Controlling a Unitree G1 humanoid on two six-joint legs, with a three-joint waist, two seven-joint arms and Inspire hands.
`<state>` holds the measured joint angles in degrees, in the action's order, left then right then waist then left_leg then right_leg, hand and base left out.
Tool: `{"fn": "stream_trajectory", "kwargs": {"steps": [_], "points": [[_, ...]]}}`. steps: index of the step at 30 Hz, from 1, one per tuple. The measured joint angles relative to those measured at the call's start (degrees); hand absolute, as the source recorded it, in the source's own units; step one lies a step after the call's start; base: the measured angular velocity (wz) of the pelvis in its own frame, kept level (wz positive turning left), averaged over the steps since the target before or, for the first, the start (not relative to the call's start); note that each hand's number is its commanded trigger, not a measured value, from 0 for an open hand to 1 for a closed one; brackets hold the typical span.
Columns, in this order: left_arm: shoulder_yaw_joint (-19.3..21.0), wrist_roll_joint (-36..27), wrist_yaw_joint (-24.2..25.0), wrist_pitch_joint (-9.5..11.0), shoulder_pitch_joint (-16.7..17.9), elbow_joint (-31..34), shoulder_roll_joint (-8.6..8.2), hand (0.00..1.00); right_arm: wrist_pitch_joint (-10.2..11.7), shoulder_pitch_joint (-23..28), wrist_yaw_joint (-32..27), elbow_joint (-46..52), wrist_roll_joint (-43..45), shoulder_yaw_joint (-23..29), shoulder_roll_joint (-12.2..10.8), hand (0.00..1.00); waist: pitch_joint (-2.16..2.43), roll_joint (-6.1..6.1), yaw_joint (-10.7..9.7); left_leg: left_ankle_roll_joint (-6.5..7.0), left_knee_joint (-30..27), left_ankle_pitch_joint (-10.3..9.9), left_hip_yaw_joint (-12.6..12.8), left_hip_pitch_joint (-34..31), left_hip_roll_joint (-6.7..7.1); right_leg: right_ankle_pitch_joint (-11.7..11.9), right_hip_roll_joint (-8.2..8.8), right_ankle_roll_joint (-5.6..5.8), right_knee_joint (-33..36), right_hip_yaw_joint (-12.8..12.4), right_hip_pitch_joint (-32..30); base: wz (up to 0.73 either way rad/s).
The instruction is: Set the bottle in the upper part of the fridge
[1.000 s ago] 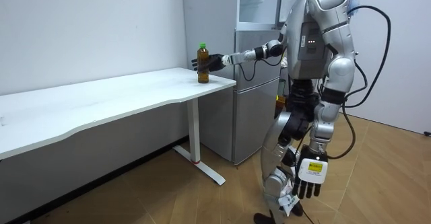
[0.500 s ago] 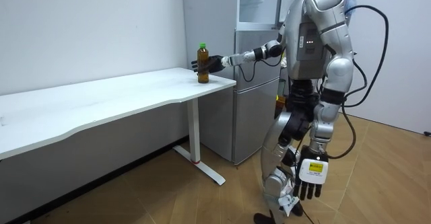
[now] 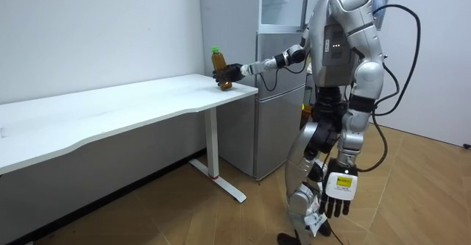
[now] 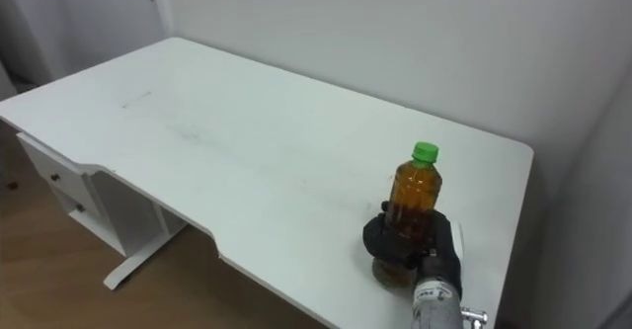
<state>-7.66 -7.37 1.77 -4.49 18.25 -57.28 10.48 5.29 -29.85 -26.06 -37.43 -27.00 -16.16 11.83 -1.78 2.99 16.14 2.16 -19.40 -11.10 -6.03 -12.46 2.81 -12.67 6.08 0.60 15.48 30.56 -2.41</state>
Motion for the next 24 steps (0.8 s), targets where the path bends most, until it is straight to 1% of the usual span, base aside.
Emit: {"fn": "stream_trajectory", "kwargs": {"steps": [4, 9, 11, 12, 14, 15, 16, 18, 19, 21, 22, 23, 24], "points": [[0.2, -0.9, 0.2, 0.2, 0.1, 0.0, 0.02, 0.00, 0.0, -0.1, 1.9, -0.2, -0.5, 0.1, 0.8, 1.00, 0.01, 0.02, 0.0, -0.01, 0.0, 0.0, -0.1, 0.0, -0.01, 0.0, -0.07, 0.00, 0.0, -0.3, 0.0, 0.02], [1.8, -0.8, 0.3, 0.8, 0.1, 0.0, 0.00, 0.00, -0.7, -0.1, 3.0, 0.2, 0.5, 0.1, 1.8, 1.00, 0.09, 0.09, 0.0, -0.01, 0.1, 0.0, 0.5, 0.0, -0.04, 0.0, -0.08, 0.01, -0.3, -0.6, -0.1, -0.04], [2.7, -0.8, 0.3, 0.9, 0.1, 0.1, -0.01, 0.00, -1.9, 0.2, 3.2, 1.5, 0.6, 0.1, 2.2, 1.00, 0.28, 0.08, -0.2, 0.00, 0.0, 0.0, 0.9, 0.2, -0.09, 0.0, -0.10, 0.01, -0.4, -0.9, -0.1, -0.06], [2.8, -0.8, 0.3, 0.9, 0.2, 0.1, 0.00, 0.00, -2.2, 0.6, 3.4, 2.5, 0.5, 0.1, 2.4, 1.00, 0.34, 0.05, -0.3, 0.01, 0.0, 0.0, 1.0, 0.3, -0.09, 0.0, -0.07, 0.01, -0.4, -0.9, -0.1, -0.09], [3.0, -0.8, 0.0, 0.9, 0.2, 0.1, 0.13, 0.00, -3.0, 1.8, 4.6, 6.4, 0.5, -0.1, 3.6, 1.00, 0.44, -0.10, -0.5, 0.04, 0.0, 0.0, 1.4, 0.8, -0.15, 0.0, -0.08, 0.02, -0.5, -1.4, 0.3, -0.08], [3.0, -0.8, 0.0, 0.9, 0.2, 0.2, 0.25, 0.00, -3.0, 2.2, 4.9, 7.4, 0.6, -0.2, 4.0, 1.00, 0.46, -0.11, -0.7, 0.04, 0.1, 0.0, 1.5, 1.1, -0.15, 0.0, -0.08, 0.03, -0.6, -1.5, 0.5, -0.10], [3.1, -0.8, 0.1, 0.9, 0.2, 0.1, 0.50, 0.00, -3.0, 3.1, 5.6, 9.6, 0.6, -0.1, 4.5, 1.00, 0.75, -0.02, -0.7, 0.04, 0.2, 0.0, 2.1, 1.6, -0.27, 0.1, -0.07, 0.07, -0.8, -2.3, 0.7, -0.18], [3.5, -0.7, 0.1, 1.0, 0.4, -0.2, 0.60, 0.00, -3.0, 3.9, 6.3, 12.5, 0.6, -0.1, 4.6, 1.00, 0.80, -0.08, -0.9, 0.04, 0.8, 0.0, 2.9, 3.0, -0.45, 0.1, -0.03, 0.09, -1.0, -3.1, 1.5, -0.24], [3.7, -0.6, 0.1, 1.2, 0.5, -0.3, 0.72, 0.00, -3.0, 4.8, 6.7, 14.8, 0.6, -0.1, 4.6, 1.00, 0.93, -0.06, -1.0, 0.04, 1.3, 0.0, 3.5, 3.9, -0.62, 0.1, 0.01, 0.09, -1.0, -3.7, 1.9, -0.26], [4.9, -0.4, 0.0, 1.4, 0.6, -0.5, 0.70, 0.00, -3.0, 6.3, 7.4, 18.4, 0.8, -0.1, 4.7, 1.00, 1.04, -0.03, -1.7, 0.04, 2.2, 0.0, 4.1, 5.3, -0.83, 0.1, -0.05, 0.10, -1.2, -3.8, 2.9, -0.17], [5.8, -0.1, 0.0, 1.6, 0.6, -0.6, 0.71, 0.00, -3.0, 7.9, 7.7, 21.0, 0.9, 0.0, 4.8, 1.00, 1.22, 0.03, -2.2, 0.02, 2.6, 0.0, 4.1, 6.3, -0.84, 0.1, -0.15, 0.11, -1.6, -4.1, 3.8, -0.06], [6.7, 0.7, 0.0, 1.7, 0.7, -0.7, 0.66, 0.00, -3.0, 9.6, 8.0, 23.8, 1.0, 0.1, 5.1, 1.00, 1.56, 0.10, -2.8, 0.01, 3.2, 0.0, 4.3, 7.1, -0.87, 0.1, -0.20, 0.11, -1.7, -4.3, 4.4, -0.05], [7.1, 0.8, -0.1, 1.8, 0.8, -0.7, 0.64, 0.00, -3.0, 10.1, 8.2, 24.9, 1.0, 0.1, 5.3, 1.00, 1.65, 0.06, -3.0, 0.00, 3.5, 0.0, 4.3, 7.5, -0.88, 0.1, -0.22, 0.11, -1.7, -4.4, 4.7, -0.09]]}}
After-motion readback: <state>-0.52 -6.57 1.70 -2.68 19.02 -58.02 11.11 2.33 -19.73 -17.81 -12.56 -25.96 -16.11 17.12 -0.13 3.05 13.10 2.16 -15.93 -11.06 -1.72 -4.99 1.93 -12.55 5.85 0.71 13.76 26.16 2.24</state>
